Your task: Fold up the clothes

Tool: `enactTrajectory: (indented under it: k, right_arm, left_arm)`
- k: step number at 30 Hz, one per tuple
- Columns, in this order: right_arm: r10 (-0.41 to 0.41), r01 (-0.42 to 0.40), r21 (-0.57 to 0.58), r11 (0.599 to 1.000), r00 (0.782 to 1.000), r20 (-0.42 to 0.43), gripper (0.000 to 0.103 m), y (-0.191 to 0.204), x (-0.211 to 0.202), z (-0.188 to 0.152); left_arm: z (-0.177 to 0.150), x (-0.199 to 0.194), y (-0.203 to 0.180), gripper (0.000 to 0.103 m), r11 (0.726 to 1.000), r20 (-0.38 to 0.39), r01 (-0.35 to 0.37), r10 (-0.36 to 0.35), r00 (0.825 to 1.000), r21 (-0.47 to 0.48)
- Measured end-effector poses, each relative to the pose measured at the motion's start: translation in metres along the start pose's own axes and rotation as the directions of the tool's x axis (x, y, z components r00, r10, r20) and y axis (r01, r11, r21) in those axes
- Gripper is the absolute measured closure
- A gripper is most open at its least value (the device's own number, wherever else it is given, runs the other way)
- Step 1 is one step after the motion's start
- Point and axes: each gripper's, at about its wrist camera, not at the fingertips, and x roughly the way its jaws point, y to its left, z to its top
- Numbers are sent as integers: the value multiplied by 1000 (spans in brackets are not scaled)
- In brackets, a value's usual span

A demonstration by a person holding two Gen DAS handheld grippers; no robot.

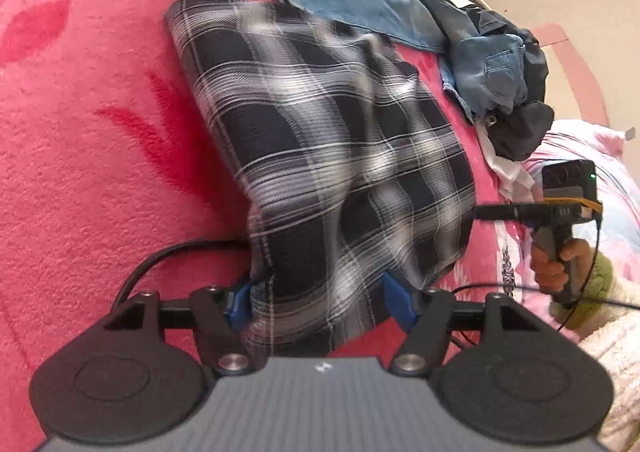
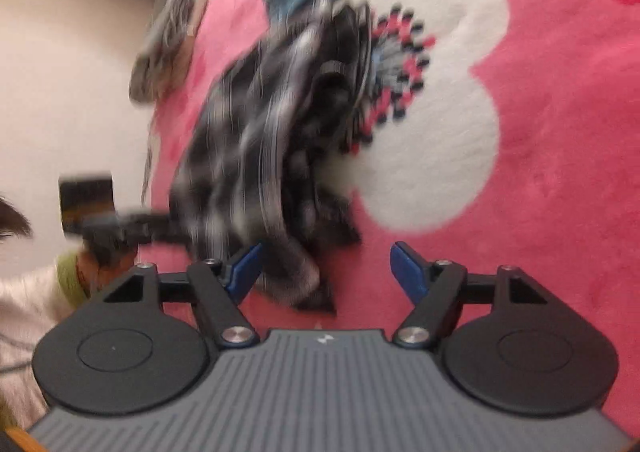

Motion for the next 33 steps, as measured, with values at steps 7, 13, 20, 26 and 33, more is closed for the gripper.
enactTrajectory:
  k: [7, 13, 20, 26, 33]
  right_arm:
    - [118, -118, 134, 984, 993, 8, 29, -11, 41, -14]
    - [155, -147, 154, 977, 987, -42, 73, 1, 54, -29]
    - [297, -289, 200, 936, 955, -13, 92, 24, 35, -22]
    - [62, -40, 171, 985, 990, -127, 71, 10, 57, -27]
    - [-63, 72, -136, 988, 995, 72, 69, 61, -20, -12]
  left_arm:
    - [5, 5, 8, 40, 996, -49, 62, -65, 997, -67]
    - [-3, 9, 6, 63, 992, -40, 34, -39, 998, -124]
    - [6, -15, 13, 74, 954, -81, 129, -156, 984, -272]
    - [-2, -7, 6, 54, 988, -156, -41, 18, 988, -148]
    - [10, -64, -44, 48, 977, 10, -175, 175, 985, 125]
